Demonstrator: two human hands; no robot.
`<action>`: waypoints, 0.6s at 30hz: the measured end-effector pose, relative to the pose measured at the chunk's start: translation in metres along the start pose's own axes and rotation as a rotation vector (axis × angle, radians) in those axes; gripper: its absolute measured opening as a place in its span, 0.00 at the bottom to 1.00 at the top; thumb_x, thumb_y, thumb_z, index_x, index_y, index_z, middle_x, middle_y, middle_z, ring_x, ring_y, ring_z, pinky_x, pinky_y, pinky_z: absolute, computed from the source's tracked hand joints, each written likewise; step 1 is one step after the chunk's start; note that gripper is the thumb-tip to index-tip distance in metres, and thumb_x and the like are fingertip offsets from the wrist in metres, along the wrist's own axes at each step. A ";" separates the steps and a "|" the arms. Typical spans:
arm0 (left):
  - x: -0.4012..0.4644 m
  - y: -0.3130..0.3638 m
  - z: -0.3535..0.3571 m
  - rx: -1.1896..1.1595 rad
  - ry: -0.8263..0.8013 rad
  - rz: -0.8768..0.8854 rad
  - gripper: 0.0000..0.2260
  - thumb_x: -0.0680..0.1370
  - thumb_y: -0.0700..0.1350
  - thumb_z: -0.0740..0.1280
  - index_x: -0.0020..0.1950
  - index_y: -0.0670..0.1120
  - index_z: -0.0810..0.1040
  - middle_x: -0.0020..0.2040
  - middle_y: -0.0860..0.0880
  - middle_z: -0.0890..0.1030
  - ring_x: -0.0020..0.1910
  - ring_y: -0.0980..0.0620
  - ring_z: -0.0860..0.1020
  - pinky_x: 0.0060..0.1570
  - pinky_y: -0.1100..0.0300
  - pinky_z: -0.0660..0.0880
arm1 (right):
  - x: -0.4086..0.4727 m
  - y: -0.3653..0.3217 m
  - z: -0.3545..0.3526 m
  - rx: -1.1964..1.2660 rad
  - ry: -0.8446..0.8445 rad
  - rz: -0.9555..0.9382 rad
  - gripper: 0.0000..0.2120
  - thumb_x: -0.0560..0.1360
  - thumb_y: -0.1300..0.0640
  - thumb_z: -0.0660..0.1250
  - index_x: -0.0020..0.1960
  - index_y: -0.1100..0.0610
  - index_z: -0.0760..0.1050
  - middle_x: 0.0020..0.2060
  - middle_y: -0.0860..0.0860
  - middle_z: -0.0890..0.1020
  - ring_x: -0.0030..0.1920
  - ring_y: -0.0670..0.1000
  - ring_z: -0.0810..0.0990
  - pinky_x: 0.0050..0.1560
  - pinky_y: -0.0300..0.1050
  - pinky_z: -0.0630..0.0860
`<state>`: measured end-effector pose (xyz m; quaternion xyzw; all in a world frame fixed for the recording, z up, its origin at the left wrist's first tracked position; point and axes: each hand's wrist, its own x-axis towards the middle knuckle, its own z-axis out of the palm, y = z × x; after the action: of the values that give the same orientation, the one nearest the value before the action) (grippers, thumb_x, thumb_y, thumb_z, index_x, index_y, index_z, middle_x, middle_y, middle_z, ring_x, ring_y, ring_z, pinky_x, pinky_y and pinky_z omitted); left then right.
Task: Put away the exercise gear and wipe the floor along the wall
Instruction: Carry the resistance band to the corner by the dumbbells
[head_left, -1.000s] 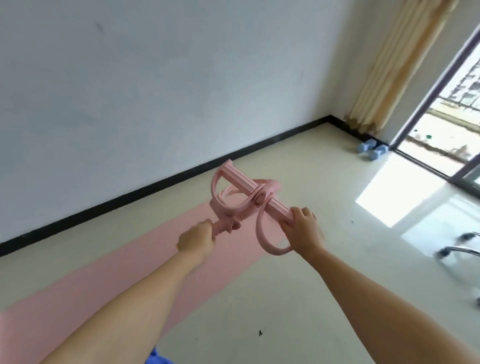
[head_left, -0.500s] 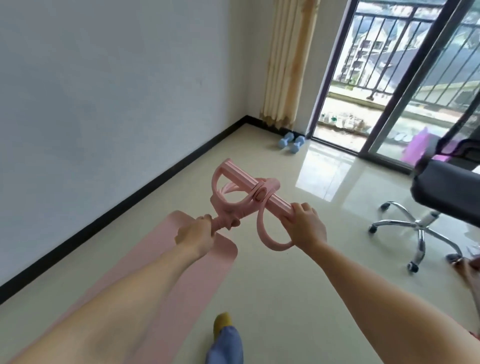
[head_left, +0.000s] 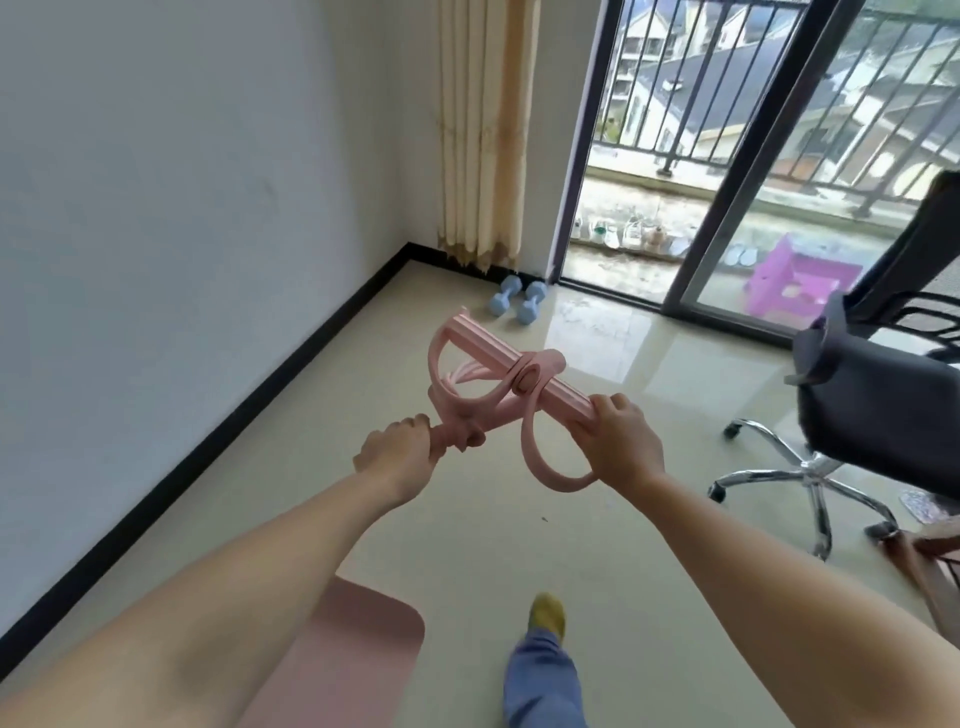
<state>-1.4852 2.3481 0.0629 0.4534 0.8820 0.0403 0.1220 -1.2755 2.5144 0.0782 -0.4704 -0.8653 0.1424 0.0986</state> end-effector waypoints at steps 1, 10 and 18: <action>0.028 0.007 0.000 0.020 0.001 0.016 0.15 0.80 0.57 0.55 0.55 0.46 0.69 0.52 0.47 0.77 0.48 0.43 0.76 0.40 0.53 0.71 | 0.027 0.007 0.002 -0.007 0.003 0.000 0.18 0.78 0.45 0.59 0.61 0.56 0.71 0.56 0.53 0.74 0.58 0.56 0.72 0.46 0.48 0.73; 0.262 0.071 -0.029 0.160 0.074 -0.007 0.16 0.82 0.54 0.52 0.59 0.44 0.70 0.56 0.47 0.77 0.55 0.46 0.75 0.48 0.56 0.64 | 0.287 0.048 0.002 -0.033 -0.043 -0.089 0.18 0.79 0.45 0.58 0.62 0.57 0.70 0.56 0.53 0.73 0.58 0.55 0.71 0.46 0.49 0.73; 0.418 0.045 -0.056 0.220 0.033 -0.119 0.15 0.82 0.53 0.52 0.60 0.45 0.69 0.58 0.47 0.77 0.56 0.48 0.75 0.51 0.55 0.66 | 0.473 0.015 0.040 -0.049 -0.142 -0.208 0.16 0.79 0.46 0.58 0.60 0.56 0.69 0.56 0.53 0.73 0.57 0.54 0.71 0.45 0.48 0.74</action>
<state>-1.6976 2.7151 0.0502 0.4102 0.9083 -0.0565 0.0595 -1.5301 2.9145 0.0526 -0.3692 -0.9174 0.1431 0.0396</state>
